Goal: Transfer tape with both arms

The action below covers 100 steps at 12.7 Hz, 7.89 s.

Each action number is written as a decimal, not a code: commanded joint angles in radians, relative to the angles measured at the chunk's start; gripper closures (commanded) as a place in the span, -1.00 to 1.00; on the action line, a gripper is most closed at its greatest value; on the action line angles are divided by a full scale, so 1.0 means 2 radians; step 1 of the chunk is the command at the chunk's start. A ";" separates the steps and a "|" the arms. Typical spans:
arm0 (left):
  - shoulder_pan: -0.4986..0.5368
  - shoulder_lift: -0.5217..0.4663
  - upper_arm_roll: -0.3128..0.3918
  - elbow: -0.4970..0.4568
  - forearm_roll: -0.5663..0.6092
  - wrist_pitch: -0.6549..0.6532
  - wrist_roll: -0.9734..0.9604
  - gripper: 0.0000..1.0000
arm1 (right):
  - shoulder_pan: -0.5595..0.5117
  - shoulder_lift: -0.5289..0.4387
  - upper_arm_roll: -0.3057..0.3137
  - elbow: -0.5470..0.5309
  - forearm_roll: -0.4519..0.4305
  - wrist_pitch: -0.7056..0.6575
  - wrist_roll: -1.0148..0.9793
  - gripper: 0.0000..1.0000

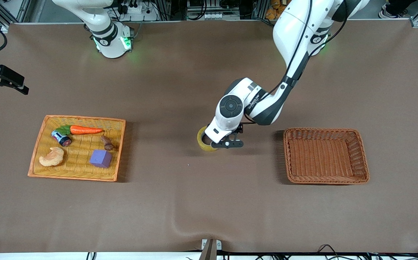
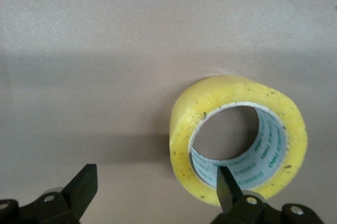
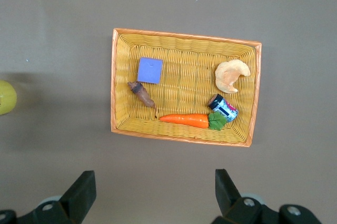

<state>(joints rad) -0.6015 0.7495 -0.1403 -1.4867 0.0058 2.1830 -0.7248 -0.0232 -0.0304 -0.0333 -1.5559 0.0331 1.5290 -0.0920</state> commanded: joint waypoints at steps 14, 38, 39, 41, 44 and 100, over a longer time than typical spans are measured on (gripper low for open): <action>0.005 0.042 0.006 0.012 0.005 0.069 0.017 1.00 | 0.002 -0.002 0.003 0.003 -0.003 -0.035 0.010 -1.00; 0.251 -0.065 0.013 0.036 0.068 -0.121 0.529 1.00 | -0.016 0.008 -0.002 0.012 -0.005 -0.024 0.035 -1.00; 0.269 -0.057 0.010 0.036 0.065 -0.105 0.576 1.00 | -0.016 0.008 -0.001 0.011 -0.005 -0.025 0.035 -1.00; 0.304 -0.044 0.009 0.035 0.019 -0.081 0.679 1.00 | -0.013 0.008 0.000 0.011 -0.005 -0.025 0.035 -1.00; 0.318 -0.039 0.012 0.033 0.001 -0.081 0.723 -0.98 | -0.012 0.008 0.001 0.011 -0.005 -0.025 0.035 -1.00; 0.330 -0.400 -0.007 -0.054 0.018 -0.360 0.332 -1.00 | -0.015 0.011 0.000 0.012 -0.007 -0.024 0.045 -1.00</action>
<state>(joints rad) 0.0447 -0.0510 -0.1387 -1.5991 0.0578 1.4743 -0.0438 -0.0461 -0.0099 -0.0396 -1.5401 0.0268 1.4865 -0.0128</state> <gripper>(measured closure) 0.000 0.000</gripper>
